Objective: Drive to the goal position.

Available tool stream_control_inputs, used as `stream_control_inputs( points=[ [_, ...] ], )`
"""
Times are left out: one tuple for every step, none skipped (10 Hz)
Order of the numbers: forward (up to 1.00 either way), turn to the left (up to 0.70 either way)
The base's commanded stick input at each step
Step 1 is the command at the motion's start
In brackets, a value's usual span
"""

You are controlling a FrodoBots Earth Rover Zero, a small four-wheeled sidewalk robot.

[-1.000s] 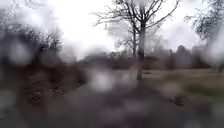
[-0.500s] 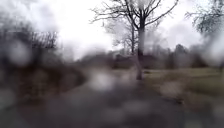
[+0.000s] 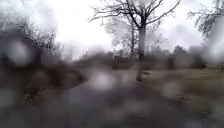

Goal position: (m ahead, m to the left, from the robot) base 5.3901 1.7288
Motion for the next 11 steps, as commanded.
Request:
stream_control_inputs(
  points=[
    [1.00,0.00],
    [1.00,0.00],
    [1.00,0.00],
    [1.00,0.00],
    [1.00,0.00],
    [1.00,0.00],
    [1.00,0.00],
    [1.00,0.00],
    [1.00,0.00],
    [1.00,0.00],
    [1.00,0.00]
  ],
)
